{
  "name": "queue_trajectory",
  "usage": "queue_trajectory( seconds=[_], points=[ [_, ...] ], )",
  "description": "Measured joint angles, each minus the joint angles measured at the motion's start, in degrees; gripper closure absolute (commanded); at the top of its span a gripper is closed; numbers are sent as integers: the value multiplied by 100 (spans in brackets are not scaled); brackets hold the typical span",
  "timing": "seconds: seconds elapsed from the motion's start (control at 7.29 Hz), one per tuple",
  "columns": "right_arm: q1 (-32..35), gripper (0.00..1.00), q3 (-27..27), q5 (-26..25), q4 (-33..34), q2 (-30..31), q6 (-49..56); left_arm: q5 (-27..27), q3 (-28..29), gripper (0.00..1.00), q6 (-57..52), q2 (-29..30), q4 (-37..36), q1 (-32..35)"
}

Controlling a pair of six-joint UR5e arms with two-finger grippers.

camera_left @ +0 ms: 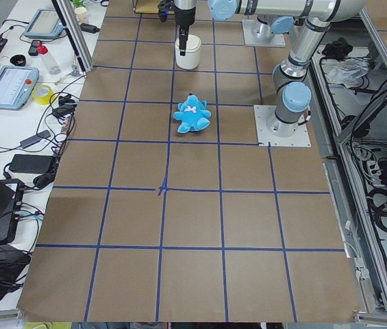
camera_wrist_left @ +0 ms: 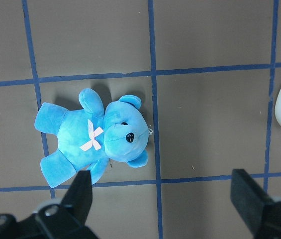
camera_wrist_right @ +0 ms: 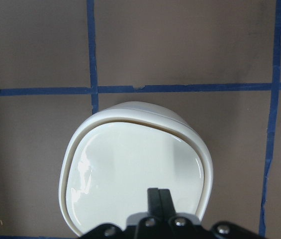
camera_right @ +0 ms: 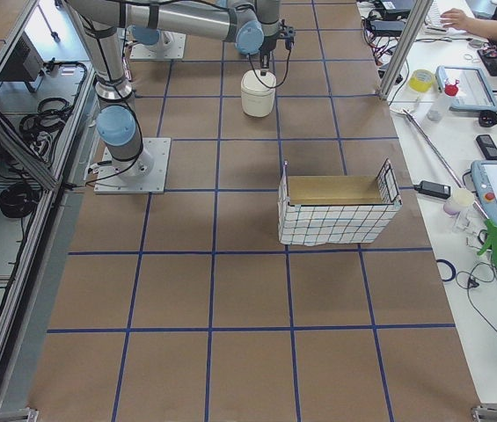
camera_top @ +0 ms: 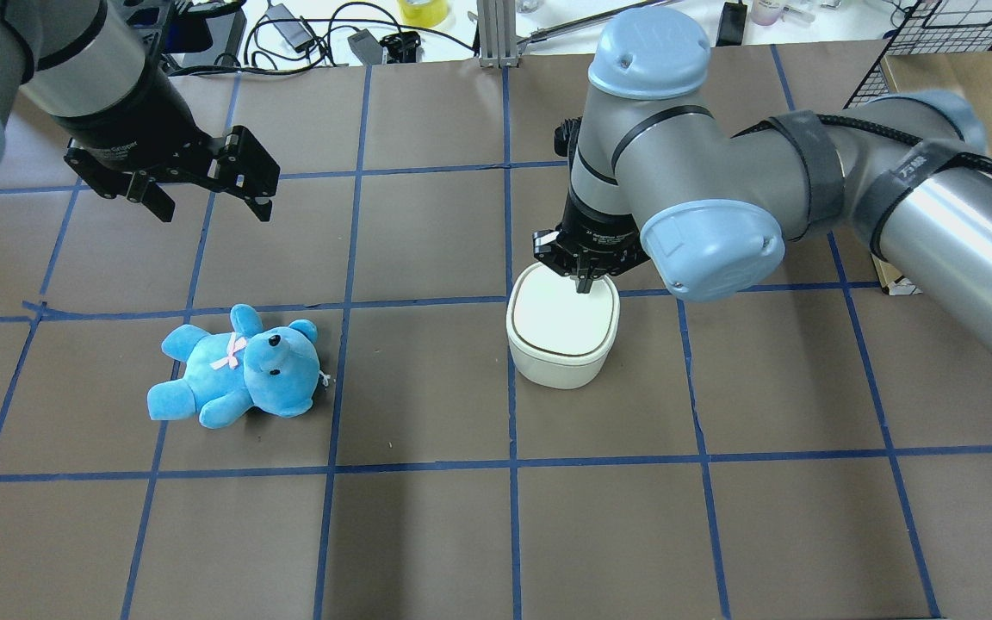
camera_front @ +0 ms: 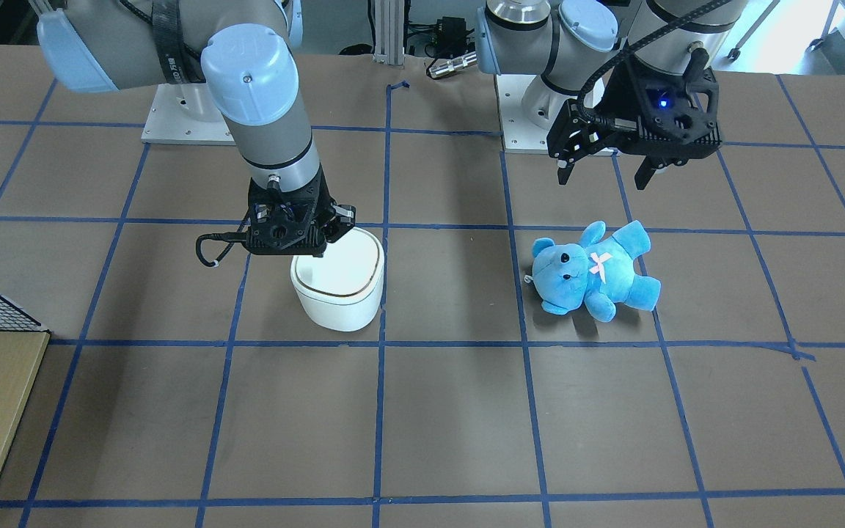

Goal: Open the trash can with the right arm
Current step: 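Press the right gripper down onto the trash can lid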

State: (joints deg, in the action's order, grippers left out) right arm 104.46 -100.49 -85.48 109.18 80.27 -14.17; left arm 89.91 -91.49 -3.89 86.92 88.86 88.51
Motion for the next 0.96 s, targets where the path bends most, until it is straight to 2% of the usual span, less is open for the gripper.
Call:
queue_trajectory(
  seconds=[0.96],
  points=[
    [4,100,-414,14,6,-61,102,0,2,0,-4,0,0,0]
  ],
)
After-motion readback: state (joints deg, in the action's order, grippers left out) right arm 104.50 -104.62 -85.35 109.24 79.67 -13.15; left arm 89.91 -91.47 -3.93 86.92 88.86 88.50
